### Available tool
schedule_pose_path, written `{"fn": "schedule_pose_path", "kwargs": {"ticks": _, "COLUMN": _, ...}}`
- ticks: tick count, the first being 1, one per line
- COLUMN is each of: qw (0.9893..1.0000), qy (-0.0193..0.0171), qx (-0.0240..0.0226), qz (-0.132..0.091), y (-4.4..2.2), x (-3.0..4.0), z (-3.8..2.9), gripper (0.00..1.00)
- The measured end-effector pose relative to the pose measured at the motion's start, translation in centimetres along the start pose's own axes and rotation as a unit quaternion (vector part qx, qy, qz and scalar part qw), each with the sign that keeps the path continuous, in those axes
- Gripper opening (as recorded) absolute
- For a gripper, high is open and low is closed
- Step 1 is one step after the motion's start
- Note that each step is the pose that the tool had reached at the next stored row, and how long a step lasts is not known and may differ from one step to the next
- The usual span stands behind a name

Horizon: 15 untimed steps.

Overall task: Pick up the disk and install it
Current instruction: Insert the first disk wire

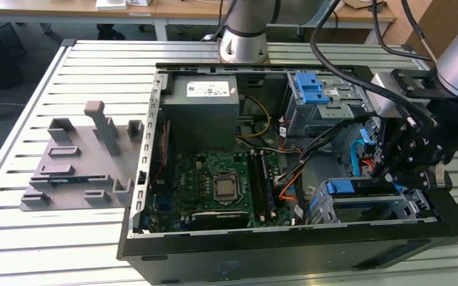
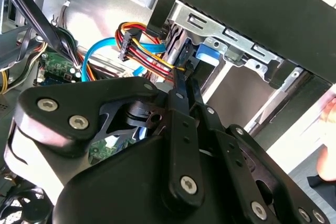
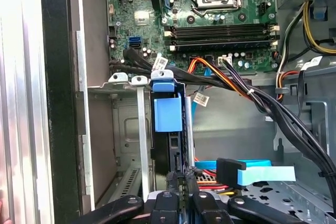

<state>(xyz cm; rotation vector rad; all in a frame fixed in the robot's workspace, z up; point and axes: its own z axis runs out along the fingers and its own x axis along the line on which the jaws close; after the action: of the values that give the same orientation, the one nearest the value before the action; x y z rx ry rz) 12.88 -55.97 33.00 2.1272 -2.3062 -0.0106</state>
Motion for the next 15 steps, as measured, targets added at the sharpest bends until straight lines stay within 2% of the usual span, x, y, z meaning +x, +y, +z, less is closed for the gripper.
{"fn": "schedule_pose_path", "kwargs": {"ticks": 7, "qw": 1.0, "qy": 0.0, "qx": -0.0004, "qz": 0.0, "y": 0.0, "x": 0.0, "z": 0.03, "gripper": 0.17}}
{"fn": "schedule_pose_path", "kwargs": {"ticks": 10, "qw": 1.0, "qy": 0.0001, "qx": -0.0004, "qz": 0.0, "y": 0.0, "x": 0.0, "z": -0.44, "gripper": 0.18}}
{"fn": "schedule_pose_path", "kwargs": {"ticks": 11, "qw": 1.0, "qy": 0.0, "qx": -0.0004, "qz": 0.0, "y": 0.0, "x": 0.0, "z": -0.65, "gripper": 0.24}}
{"fn": "schedule_pose_path", "kwargs": {"ticks": 13, "qw": 1.0, "qy": 0.0001, "qx": -0.0004, "qz": 0.0, "y": 0.01, "x": 0.0, "z": -1.05, "gripper": 0.24}}
{"fn": "schedule_pose_path", "kwargs": {"ticks": 15, "qw": 1.0, "qy": -0.0001, "qx": -0.0004, "qz": 0.0, "y": 0.01, "x": 0.0, "z": -1.11, "gripper": 0.24}}
